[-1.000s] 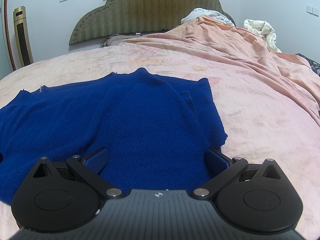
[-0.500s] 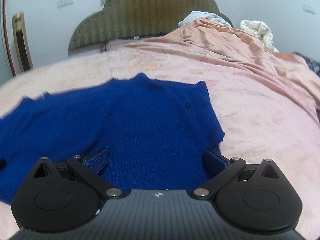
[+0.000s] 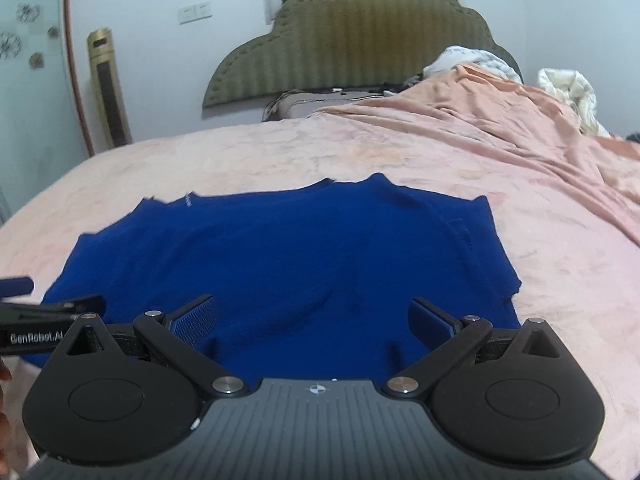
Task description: Fold small clothes
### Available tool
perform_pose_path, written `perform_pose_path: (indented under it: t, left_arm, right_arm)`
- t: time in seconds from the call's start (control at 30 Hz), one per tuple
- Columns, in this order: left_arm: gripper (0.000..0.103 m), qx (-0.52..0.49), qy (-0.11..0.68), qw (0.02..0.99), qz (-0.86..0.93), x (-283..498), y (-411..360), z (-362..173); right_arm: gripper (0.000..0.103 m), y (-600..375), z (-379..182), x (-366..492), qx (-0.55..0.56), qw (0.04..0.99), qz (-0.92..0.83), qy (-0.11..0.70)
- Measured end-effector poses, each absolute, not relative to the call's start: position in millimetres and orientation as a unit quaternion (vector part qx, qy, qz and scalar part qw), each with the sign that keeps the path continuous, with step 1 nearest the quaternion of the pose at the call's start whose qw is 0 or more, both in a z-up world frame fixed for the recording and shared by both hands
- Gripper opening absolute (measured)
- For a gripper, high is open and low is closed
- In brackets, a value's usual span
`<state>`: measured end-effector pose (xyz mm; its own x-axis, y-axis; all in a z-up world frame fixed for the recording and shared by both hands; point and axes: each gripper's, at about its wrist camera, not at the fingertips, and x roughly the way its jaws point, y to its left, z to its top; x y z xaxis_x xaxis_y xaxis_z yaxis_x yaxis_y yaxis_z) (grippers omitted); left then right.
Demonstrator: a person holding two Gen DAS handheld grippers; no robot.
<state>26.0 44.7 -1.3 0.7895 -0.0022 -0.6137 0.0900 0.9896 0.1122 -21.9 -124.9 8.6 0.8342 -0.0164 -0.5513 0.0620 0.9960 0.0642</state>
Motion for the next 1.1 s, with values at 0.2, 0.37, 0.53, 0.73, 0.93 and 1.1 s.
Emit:
perform_pose_path:
  t: [0.2,0.37,0.53,0.73,0.93,1.1]
  left_arm:
    - [0.103,0.070,0.330,0.941,-0.025,22.1,48.6,-0.4]
    - [0.103,0.071,0.335,0.939,-0.027,20.5,53.3,-0.9]
    - [0.103,0.070,0.338,0.938,-0.025,19.6,57.9,-1.1]
    - [0.103,0.063,0.341,0.938,-0.020,20.7,62.8,0.3]
    - [0.103,0.057,0.349,0.935,-0.018,22.5,66.6,1.3]
    - [0.103,0.062,0.350,0.935,-0.015,22.6,67.6,1.7]
  right_arm:
    - [0.103,-109.1,7.2,-27.1,0.014,0.953,-0.012,0.304]
    - [0.103,-104.0,5.5,-34.7,-0.005,0.951,-0.007,0.310]
    - [0.103,-100.2,2.7,-38.1,-0.019,0.948,-0.008,0.317]
    - [0.102,-91.8,7.7,-42.4,-0.034,0.951,0.005,0.308]
    - [0.102,-85.9,14.0,-45.4,-0.036,0.956,0.008,0.291]
    - [0.102,-82.8,15.6,-47.1,-0.034,0.957,0.010,0.288]
